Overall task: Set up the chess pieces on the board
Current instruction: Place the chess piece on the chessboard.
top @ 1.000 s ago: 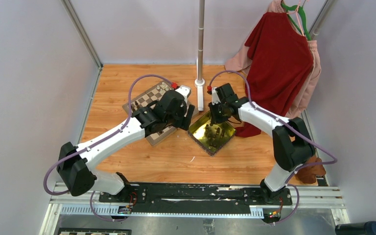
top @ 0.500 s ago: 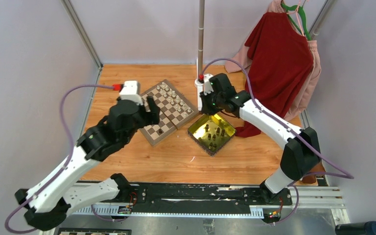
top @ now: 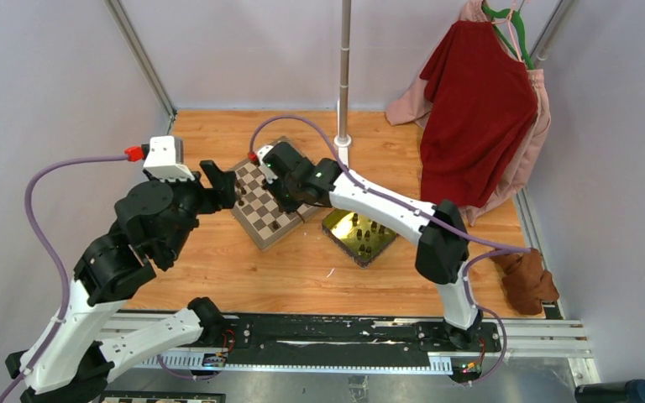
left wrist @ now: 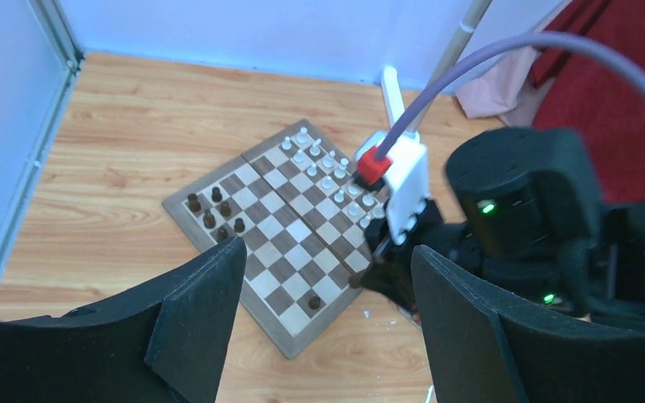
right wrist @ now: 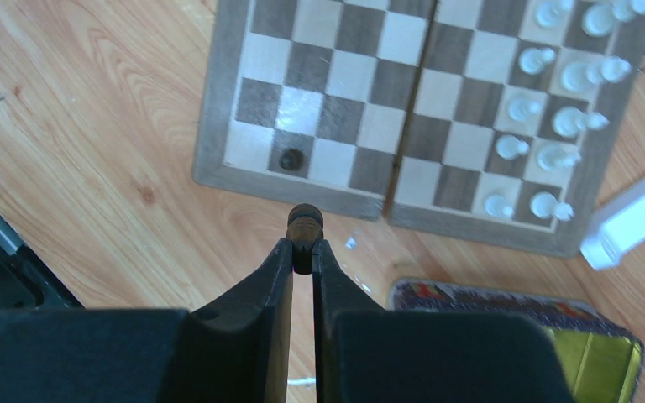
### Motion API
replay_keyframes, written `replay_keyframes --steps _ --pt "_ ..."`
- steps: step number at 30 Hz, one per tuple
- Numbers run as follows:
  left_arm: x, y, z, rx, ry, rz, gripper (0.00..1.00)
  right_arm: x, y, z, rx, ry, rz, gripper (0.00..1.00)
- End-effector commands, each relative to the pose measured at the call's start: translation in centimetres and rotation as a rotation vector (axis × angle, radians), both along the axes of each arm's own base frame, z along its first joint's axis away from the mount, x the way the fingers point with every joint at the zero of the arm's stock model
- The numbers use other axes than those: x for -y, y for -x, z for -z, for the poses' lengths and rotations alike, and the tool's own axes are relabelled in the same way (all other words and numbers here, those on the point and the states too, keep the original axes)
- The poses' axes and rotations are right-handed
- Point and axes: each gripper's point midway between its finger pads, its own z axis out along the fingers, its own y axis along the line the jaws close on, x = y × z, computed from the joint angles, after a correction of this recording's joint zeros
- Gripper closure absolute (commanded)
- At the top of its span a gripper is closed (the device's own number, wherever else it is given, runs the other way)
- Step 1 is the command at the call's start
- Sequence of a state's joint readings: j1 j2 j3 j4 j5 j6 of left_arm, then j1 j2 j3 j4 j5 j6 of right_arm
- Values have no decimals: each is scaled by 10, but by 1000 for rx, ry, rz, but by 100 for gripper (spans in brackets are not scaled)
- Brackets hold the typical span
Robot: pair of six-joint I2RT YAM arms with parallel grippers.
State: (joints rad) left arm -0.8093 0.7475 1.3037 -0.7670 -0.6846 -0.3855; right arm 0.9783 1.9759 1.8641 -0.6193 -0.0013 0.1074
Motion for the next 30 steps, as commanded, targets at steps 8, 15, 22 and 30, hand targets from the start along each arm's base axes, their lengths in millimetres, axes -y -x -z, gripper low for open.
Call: replay_keyframes --steps 8,15,22,30 --pt "-18 8 -37 76 -20 -20 22 -44 10 25 59 141 -45 100" --pt "-11 7 -31 64 -22 6 22 -64 6 45 86 157 -87 100" --pt "-11 6 -30 64 -39 3 22 -84 1 53 90 139 -122 100" --pt "-7 4 -33 68 -43 14 22 -89 3 67 67 149 -134 100"
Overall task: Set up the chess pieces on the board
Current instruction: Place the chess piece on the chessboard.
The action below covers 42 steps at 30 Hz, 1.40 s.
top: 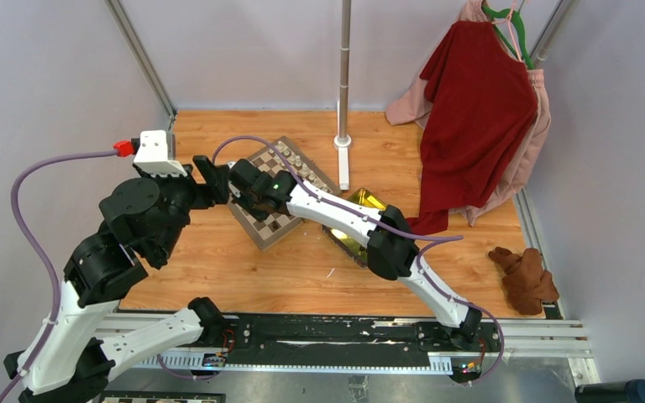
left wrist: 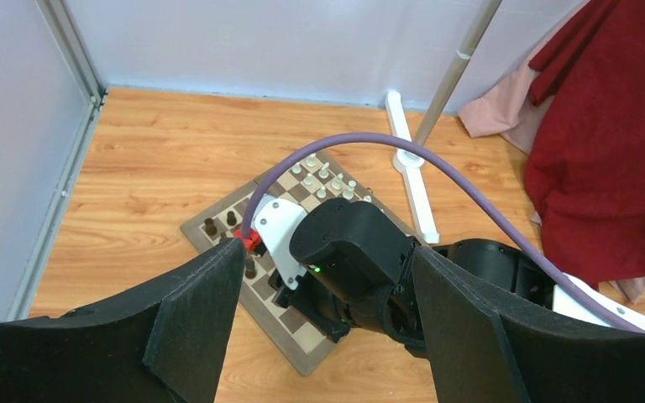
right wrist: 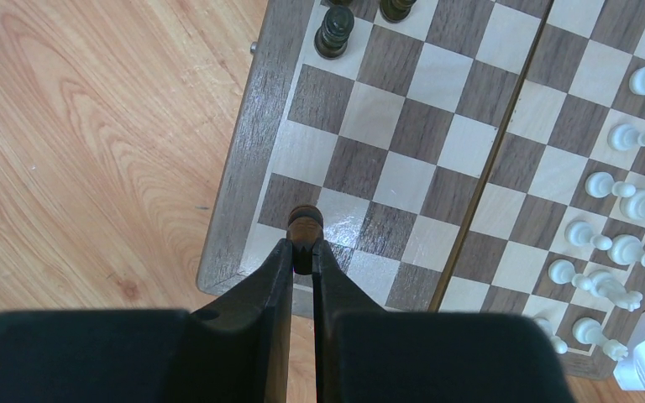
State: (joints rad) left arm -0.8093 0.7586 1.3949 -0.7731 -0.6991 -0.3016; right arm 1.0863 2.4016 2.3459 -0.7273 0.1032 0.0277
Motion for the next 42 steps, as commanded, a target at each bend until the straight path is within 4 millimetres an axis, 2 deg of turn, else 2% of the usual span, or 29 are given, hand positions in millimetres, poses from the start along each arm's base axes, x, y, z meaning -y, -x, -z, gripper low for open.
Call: replay_keyframes --steps 1,18,30,34,39,42 --pt "4 -1 -3 6 -12 18 22 -2 11 13 -21 37 -35 100" --pt "7 -3 -3 23 -12 25 21 -5 23 43 -73 67 -63 100" --pt "6 -3 -4 31 -18 26 21 -6 23 55 -84 79 -67 99" --pt "5 -3 -4 33 -20 23 21 -6 23 56 -82 81 -70 91" --pt "5 -3 -3 31 -23 25 20 -8 22 54 -76 71 -79 70" --pt "6 -3 -1 28 -25 24 20 -10 21 52 -72 61 -79 64"
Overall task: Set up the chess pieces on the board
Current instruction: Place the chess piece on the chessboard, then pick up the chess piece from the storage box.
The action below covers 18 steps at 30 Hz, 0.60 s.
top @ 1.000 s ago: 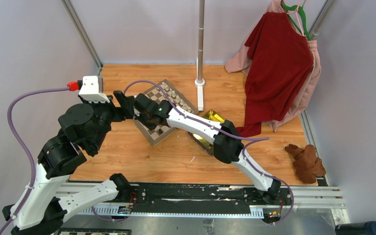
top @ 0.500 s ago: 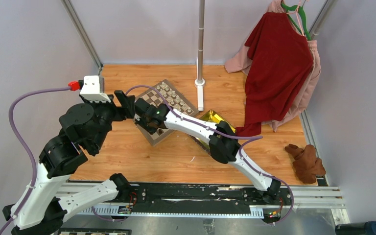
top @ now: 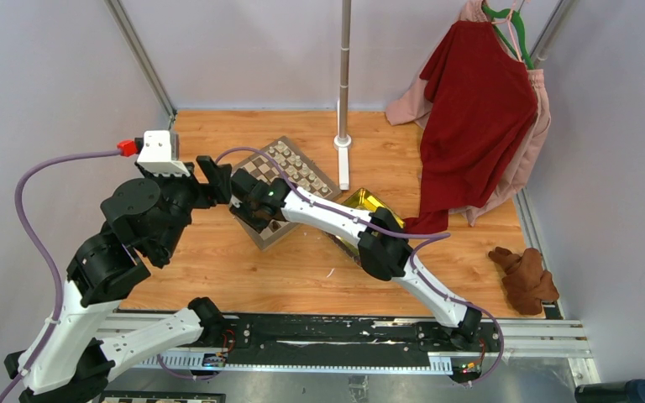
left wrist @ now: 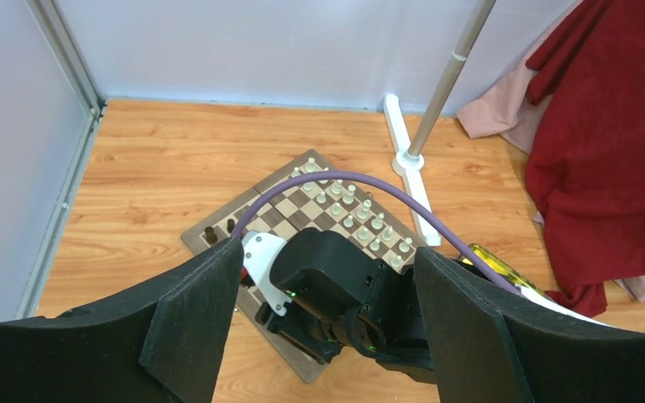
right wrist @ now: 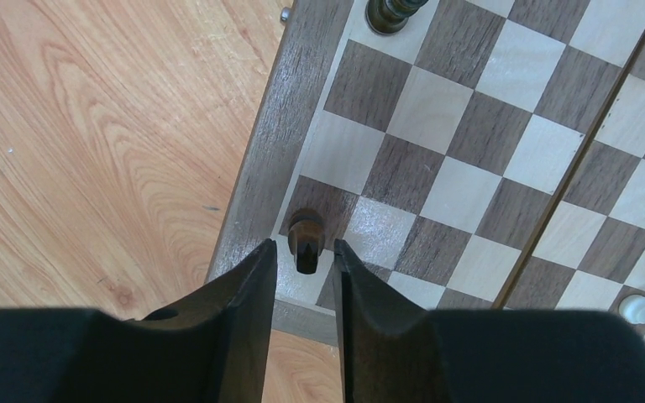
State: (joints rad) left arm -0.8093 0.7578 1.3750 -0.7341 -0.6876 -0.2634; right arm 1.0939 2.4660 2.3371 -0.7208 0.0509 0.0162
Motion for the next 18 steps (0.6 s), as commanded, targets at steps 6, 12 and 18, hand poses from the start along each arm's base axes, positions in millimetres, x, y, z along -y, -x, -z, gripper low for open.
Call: replay_keyframes --steps 6,12,18 --pt "1 0 -1 12 -5 7 20 -6 6 0 16 -3 -55 62" --pt "-1 1 -7 31 -1 1 19 -3 1 -36 68 -46 -42 62" --pt "12 -6 -12 41 15 27 19 26 -9 -68 114 -53 16 62"
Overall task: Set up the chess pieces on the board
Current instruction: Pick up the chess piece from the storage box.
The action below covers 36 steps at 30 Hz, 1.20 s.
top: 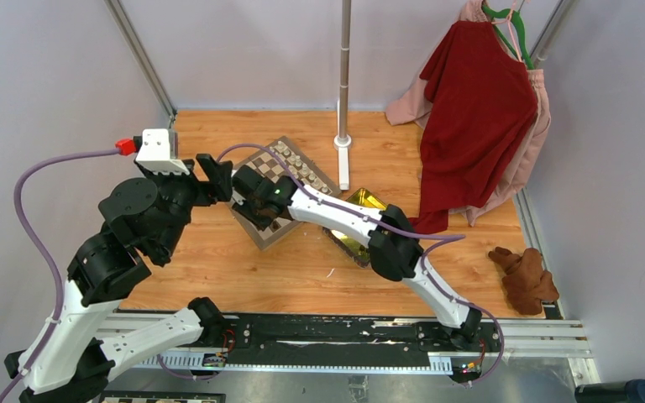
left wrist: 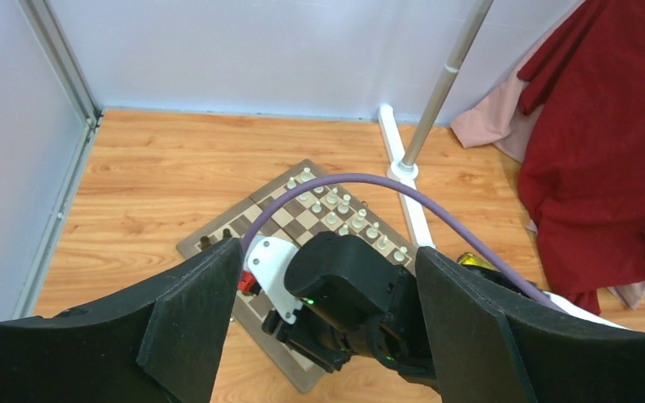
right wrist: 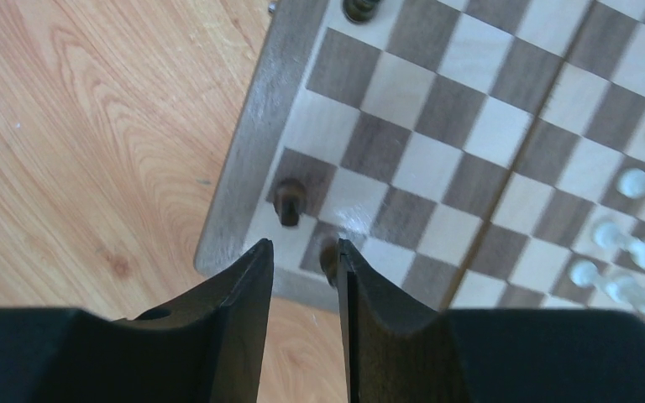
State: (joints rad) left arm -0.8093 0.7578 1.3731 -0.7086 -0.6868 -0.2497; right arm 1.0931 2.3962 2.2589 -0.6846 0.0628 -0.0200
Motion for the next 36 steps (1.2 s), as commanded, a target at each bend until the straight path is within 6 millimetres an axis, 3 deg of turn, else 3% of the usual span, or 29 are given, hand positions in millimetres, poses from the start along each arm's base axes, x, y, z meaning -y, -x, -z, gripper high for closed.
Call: replay_keyframes --steps 1,6,12,18,24,29,36 --pt "15 -7 -7 22 11 35 19 25 -10 -52 80 -39 50 62" --pt "41 -22 -5 16 1 87 19 63 -20 -74 122 -48 121 61" --pt "71 -42 3 -1 -18 128 17 125 -37 -87 161 -21 247 61" --pt "98 -57 22 -41 -48 173 16 191 -48 -81 144 -4 407 60" --pt "120 -68 53 -103 -94 218 14 242 -51 -65 115 22 528 60" --pt "136 -74 84 -164 -155 266 14 269 -48 -48 76 28 582 60" --pt "146 -79 116 -226 -201 286 13 277 -41 -31 8 31 580 60"
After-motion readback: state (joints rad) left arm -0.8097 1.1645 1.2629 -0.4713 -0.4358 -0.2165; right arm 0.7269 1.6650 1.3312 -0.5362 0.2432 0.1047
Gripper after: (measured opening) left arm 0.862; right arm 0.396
